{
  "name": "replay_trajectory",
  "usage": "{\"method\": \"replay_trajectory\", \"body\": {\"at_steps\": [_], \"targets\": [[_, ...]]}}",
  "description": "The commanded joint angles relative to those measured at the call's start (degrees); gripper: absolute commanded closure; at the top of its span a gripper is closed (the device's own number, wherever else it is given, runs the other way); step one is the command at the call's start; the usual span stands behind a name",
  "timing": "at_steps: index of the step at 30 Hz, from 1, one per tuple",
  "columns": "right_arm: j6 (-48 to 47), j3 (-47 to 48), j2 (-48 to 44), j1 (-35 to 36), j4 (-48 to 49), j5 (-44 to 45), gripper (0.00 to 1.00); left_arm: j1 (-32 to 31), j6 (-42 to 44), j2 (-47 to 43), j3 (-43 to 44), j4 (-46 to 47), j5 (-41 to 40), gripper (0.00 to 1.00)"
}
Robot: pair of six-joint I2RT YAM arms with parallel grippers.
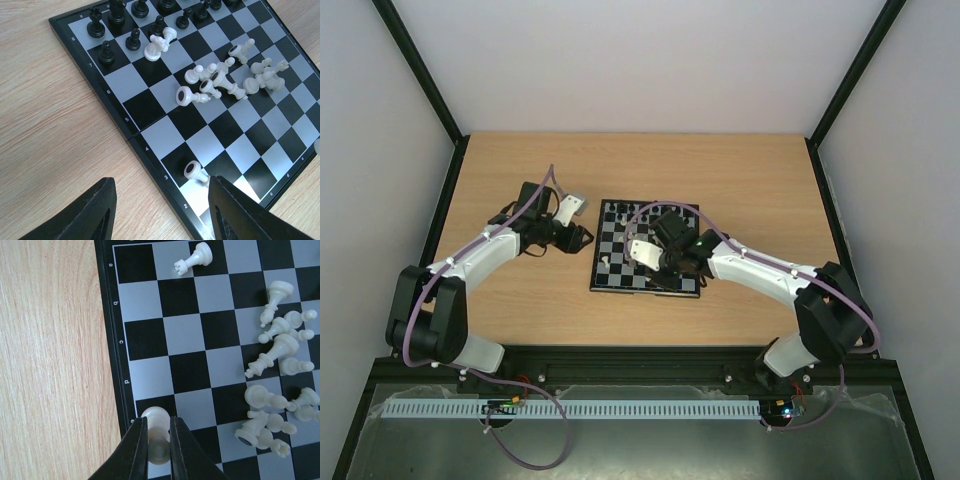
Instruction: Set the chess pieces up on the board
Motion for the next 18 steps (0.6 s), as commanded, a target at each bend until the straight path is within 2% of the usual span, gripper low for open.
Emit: {"method": "replay_trajectory", "body": {"at_steps": [1, 18], "targets": [[-1.46, -0.29, 1.83, 0.99, 1.48, 0.10, 0.95, 0.29, -0.68, -0.41, -0.38, 1.30, 0.80, 0.46], [-0.85, 2.55, 8.53, 3.30, 4.93, -0.10, 0.95, 0.28, -1.23, -1.38, -1.41, 1.92, 1.03, 0.46]]}}
